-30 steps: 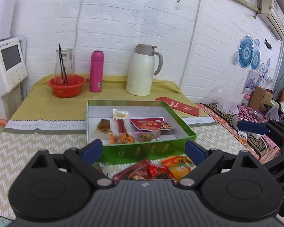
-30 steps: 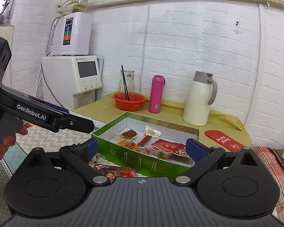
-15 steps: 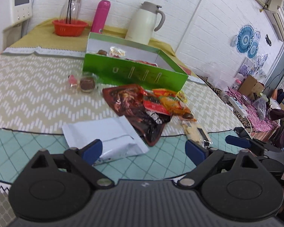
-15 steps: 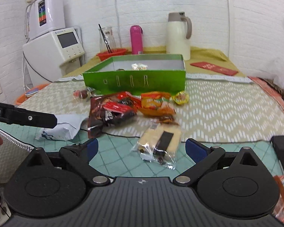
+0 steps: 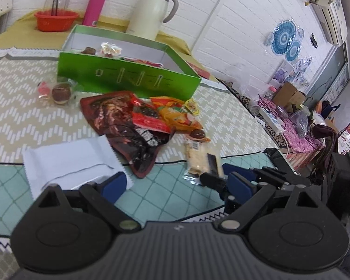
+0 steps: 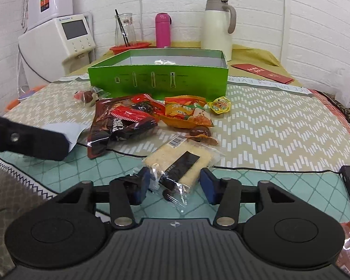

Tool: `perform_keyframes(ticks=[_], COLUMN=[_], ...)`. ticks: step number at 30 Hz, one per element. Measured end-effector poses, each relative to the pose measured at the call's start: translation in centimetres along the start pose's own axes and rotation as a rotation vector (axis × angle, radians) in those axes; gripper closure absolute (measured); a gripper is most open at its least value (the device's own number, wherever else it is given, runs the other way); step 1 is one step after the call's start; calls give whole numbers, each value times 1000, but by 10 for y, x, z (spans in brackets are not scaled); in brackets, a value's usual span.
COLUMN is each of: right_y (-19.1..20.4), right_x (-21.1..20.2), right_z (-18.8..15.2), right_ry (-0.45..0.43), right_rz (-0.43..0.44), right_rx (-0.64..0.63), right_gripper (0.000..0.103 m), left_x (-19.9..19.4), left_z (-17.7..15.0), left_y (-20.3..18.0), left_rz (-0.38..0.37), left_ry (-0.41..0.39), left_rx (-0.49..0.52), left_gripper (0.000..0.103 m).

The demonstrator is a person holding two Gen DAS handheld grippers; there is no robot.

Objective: Organize snacks

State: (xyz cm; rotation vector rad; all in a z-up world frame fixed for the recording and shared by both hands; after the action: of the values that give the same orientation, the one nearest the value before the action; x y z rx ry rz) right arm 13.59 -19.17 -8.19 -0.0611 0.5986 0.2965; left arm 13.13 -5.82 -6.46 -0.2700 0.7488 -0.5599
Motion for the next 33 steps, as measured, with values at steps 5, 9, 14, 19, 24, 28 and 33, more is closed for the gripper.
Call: perform_keyframes(ticks=[5, 9, 14, 19, 24, 28, 33], right_y=[-6, -13, -16, -13, -13, -10, -10], right_x=[-13, -18, -15, -7, -4, 3, 3], right_z=[-11, -11, -10, -7, -4, -2, -2], right_ry=[6, -6, -9, -6, -9, -22, -36], right_rz=[33, 34, 43, 63, 62, 50, 10], right_rx=[30, 45, 50, 49, 41, 21, 10], right_gripper=[24, 15, 15, 15, 14, 7, 28], left_x=[35, 63, 88, 89, 90, 94, 93], left_z=[3, 9, 12, 13, 11, 12, 8], left_y=[-26, -36, -32, -30, -35, -38, -40], left_rz=[-72, -87, -58, -68, -87, -92, -39], left_ry=[58, 92, 131, 136, 144, 136, 115], left_rx=[37, 55, 56, 62, 86, 110, 135], left_gripper=[13, 23, 44, 46, 48, 49, 68])
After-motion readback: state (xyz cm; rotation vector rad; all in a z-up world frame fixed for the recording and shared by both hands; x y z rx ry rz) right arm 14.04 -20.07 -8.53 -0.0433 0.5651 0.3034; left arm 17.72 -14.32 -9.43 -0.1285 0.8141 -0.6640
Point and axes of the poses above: each gripper's, at about its wrist camera, not at the fingertips, and x roughly the way its jaws point, y to its left, z to its top, the point moved 9 cm from there along x, roughly the way its jaws point
